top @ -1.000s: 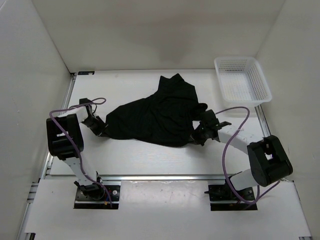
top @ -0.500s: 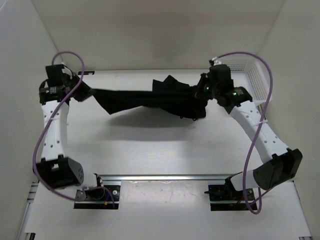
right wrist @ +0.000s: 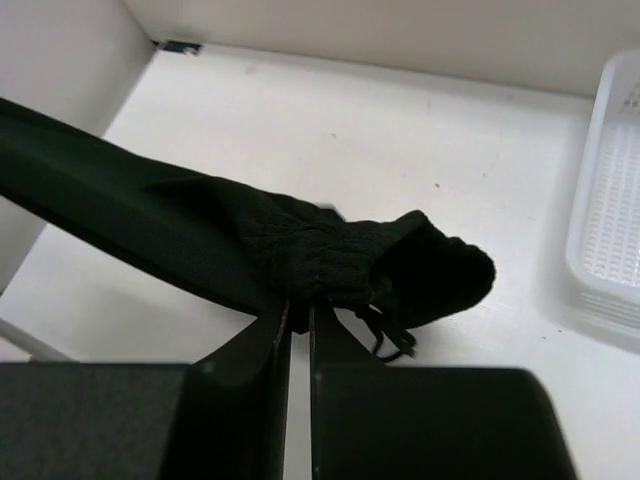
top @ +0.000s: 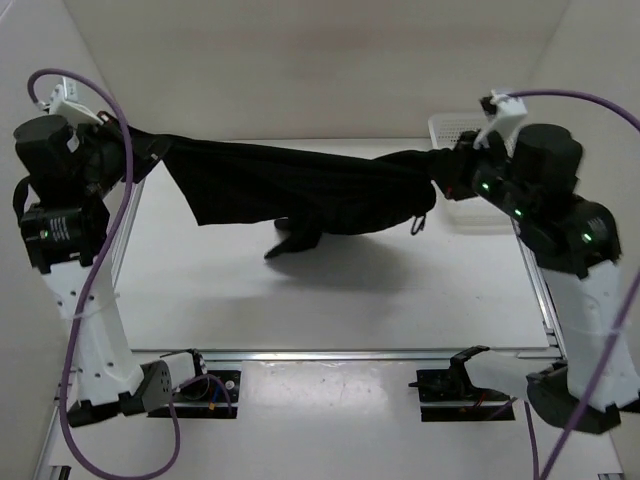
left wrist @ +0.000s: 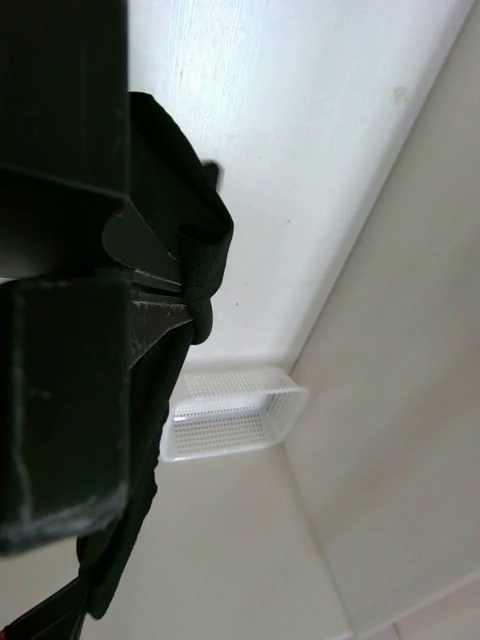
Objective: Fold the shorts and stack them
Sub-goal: Flatten the shorts out
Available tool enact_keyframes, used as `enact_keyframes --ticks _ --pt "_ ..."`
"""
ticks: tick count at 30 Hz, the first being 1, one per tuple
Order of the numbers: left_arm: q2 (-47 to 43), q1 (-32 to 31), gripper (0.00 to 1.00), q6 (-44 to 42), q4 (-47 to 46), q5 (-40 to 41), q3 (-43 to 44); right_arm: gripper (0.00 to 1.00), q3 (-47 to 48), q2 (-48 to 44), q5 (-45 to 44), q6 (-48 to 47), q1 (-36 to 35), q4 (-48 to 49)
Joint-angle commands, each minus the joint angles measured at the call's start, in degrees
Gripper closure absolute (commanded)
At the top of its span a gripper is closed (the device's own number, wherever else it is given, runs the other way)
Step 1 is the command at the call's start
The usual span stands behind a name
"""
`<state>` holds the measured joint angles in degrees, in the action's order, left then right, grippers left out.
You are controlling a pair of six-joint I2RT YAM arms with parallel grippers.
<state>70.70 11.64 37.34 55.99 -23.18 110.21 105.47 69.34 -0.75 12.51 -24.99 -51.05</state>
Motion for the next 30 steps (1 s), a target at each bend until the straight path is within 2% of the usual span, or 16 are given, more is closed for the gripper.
enact_keyframes --ticks 1,4,6,11,13,16,19,22,24,26,28,29,30 --pt "-6.44 0.49 0.9 -0.34 2.1 3.13 4.3 1.0 3.87 -6.66 1.8 -3.99 0.47 -4.75" --pt "-10.04 0.49 0.9 -0.34 4.12 6.12 7.72 1.0 3.87 -12.64 2.34 -3.99 0.47 -6.87" --pt "-10.58 -0.13 0.9 -0.34 6.14 8.84 10.44 1.0 4.56 -15.53 -0.46 -3.38 0.47 -8.62" --pt "-8.65 -3.72 0.9 -0.87 9.93 15.96 24.23 1.0 8.17 -16.88 -5.73 -2.06 0.47 -11.97" --pt "-6.81 -3.73 0.9 -1.48 9.93 16.59 25.05 1.0 8.87 -15.47 -7.59 -1.27 0.47 -13.98" --pt "-3.56 -3.73 0.9 -2.62 9.24 16.07 22.51 1.0 6.7 -11.61 -11.18 -0.74 0.47 -14.61" --pt "-0.04 -3.73 0.9 -4.21 5.2 14.3 13.39 1.0 0.12 -7.48 -13.91 -1.87 0.47 -12.51" --pt "5.82 -3.73 0.9 -6.31 0.46 12.54 3.98 1.0 -7.08 -1.33 -15.42 -3.28 0.47 -6.1" --pt "10.23 -3.73 0.9 -7.62 -1.31 12.54 0.37 1.0 -8.96 6.04 -16.12 -3.99 0.47 -0.76" --pt "19.62 -3.73 0.9 -8.51 -2.46 13.25 0.35 1.0 -9.58 16.05 -17.26 -3.99 1.0 5.13" --pt "27.52 -3.73 0.67 -10.18 -2.46 14.39 4.9 1.0 -6.18 24.57 -15.78 -3.47 2.4 6.57" --pt "35.74 -3.73 0.54 -10.71 -2.46 13.69 7.27 0.74 1.42 34.53 -15.16 -2.5 3.01 6.57" --pt "39.65 -3.73 0.39 -10.71 -1.68 13.69 9.82 0.48 6.36 39.33 -13.85 -1.19 3.63 4.75"
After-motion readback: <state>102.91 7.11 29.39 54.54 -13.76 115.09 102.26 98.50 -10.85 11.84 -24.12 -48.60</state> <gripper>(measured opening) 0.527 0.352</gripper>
